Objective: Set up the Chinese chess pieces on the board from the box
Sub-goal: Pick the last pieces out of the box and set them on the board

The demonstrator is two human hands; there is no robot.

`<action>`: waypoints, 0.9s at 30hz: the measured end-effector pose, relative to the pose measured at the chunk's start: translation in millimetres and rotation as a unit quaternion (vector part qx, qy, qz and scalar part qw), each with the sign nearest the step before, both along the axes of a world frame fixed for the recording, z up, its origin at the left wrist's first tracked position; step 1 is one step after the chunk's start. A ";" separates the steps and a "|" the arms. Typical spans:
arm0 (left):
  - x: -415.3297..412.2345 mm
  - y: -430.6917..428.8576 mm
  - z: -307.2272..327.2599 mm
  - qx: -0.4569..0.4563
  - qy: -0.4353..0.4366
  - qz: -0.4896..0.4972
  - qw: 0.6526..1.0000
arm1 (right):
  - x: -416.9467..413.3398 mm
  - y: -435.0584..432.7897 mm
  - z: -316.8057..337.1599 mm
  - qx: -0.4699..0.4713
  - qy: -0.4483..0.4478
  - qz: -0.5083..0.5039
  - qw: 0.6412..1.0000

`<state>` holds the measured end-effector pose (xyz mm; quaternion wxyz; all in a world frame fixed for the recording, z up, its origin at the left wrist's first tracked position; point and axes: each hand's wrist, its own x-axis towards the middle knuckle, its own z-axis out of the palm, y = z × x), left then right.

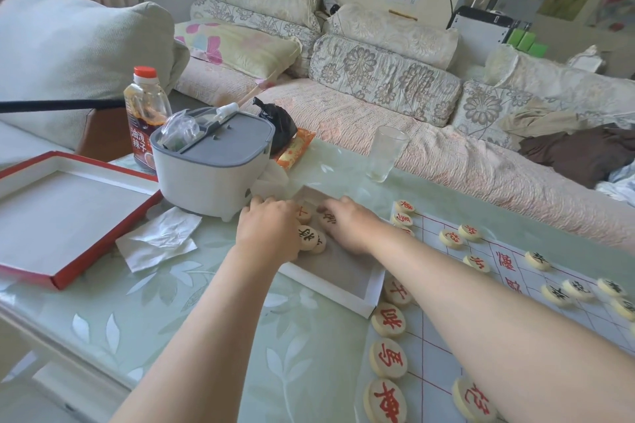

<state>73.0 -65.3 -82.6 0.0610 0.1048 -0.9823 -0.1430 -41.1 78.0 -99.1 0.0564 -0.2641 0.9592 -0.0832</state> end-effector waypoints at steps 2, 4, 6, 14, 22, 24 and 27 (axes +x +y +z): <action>-1.1 1.8 0.4 0.065 0.033 -0.006 0.997 | 5.1 2.6 5.5 -0.081 -0.025 -0.019 0.996; -2.9 4.6 0.9 0.144 0.063 -0.030 0.987 | 9.8 0.3 13.8 -0.178 -0.067 -0.046 0.981; -2.9 8.0 2.0 0.191 0.079 -0.062 0.976 | 15.6 -3.9 22.0 -0.254 -0.106 -0.058 0.960; -6.0 -0.3 7.1 0.234 0.124 0.020 0.964 | 22.6 -18.2 33.4 -0.331 -0.184 -0.045 0.924; -2.4 -11.9 4.1 0.240 0.105 0.056 0.963 | 3.7 -27.2 10.3 -0.082 -0.033 0.013 0.996; -2.4 -11.1 5.0 0.220 0.102 0.046 0.969 | -0.2 -32.4 7.1 -0.054 -0.025 0.035 0.998; -2.9 -10.2 4.6 0.217 0.094 0.042 0.971 | -4.4 -38.3 4.5 -0.033 0.004 0.059 0.998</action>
